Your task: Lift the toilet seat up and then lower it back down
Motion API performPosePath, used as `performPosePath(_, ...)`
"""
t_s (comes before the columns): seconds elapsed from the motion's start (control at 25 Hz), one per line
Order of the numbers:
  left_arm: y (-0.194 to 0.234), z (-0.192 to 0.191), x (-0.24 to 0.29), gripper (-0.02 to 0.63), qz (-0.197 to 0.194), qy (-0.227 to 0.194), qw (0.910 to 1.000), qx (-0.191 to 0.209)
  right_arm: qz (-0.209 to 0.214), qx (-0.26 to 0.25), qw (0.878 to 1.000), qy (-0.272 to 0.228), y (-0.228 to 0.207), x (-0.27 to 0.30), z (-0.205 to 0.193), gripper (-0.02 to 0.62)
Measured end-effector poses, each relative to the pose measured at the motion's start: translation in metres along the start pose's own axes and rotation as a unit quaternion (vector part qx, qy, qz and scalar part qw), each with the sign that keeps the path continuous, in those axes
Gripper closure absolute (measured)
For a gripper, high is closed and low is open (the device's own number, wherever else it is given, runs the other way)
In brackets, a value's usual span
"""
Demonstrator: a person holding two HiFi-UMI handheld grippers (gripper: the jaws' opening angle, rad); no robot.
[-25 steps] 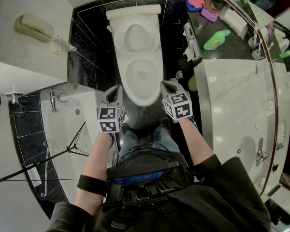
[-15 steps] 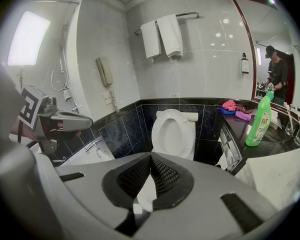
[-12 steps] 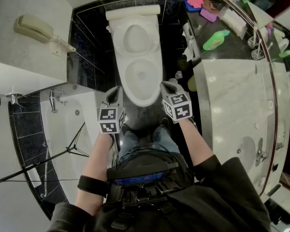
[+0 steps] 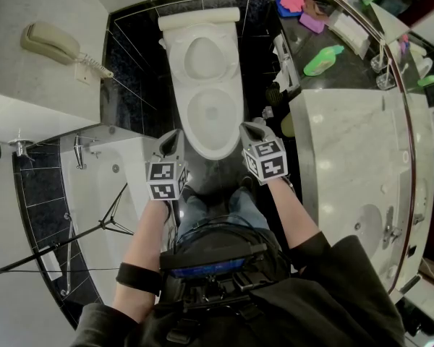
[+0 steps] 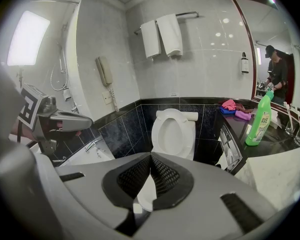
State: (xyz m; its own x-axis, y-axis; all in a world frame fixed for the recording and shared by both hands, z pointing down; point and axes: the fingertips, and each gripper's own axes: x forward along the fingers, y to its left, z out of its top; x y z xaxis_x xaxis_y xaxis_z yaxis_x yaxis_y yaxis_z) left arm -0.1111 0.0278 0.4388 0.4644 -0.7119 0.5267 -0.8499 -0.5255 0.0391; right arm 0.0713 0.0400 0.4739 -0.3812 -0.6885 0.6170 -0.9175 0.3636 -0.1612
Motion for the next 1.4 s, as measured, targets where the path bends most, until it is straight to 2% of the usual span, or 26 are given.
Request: performPosePath(1.4,-0.0028,-0.0028,0.0001,0.598,-0.004,0.004,1.0000,0.003,0.002,-0.005,1.000,0.004,0.0013,-0.0002,-0.0026,0.586)
